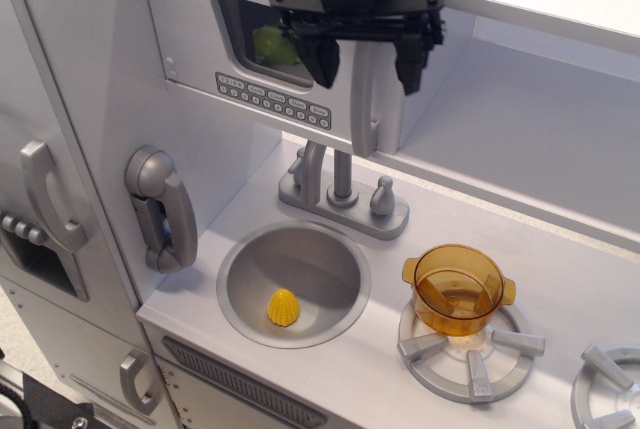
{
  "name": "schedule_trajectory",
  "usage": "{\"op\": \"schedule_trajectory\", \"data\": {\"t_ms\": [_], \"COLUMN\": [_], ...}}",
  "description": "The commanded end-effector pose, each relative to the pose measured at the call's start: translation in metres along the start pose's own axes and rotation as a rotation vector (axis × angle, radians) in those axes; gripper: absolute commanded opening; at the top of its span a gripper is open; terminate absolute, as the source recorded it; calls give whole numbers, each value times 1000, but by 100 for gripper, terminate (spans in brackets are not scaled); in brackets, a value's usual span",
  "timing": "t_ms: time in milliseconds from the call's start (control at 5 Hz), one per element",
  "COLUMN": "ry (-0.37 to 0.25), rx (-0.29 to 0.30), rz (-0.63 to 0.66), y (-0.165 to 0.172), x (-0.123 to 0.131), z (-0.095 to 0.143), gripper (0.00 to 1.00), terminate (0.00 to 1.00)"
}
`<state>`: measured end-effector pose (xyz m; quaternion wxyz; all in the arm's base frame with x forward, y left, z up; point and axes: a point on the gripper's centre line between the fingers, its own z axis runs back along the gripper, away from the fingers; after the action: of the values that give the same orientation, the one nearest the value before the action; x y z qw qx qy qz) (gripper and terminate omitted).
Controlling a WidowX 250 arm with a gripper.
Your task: Open microwave
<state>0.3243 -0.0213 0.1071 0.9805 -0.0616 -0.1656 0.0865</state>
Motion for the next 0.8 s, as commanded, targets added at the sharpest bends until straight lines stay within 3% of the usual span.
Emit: {"op": "schedule_trajectory", "data": {"t_ms": [0,200,400,600], "ry": [-93,-136,-124,-95], "rx": [50,86,85,76], "rz": [12,7,12,-17], "y": [13,12,13,13], "x": [25,30,31,23], "z": [17,13,9,8], "gripper": [100,100,0,0], "terminate": [0,0,0,0]}}
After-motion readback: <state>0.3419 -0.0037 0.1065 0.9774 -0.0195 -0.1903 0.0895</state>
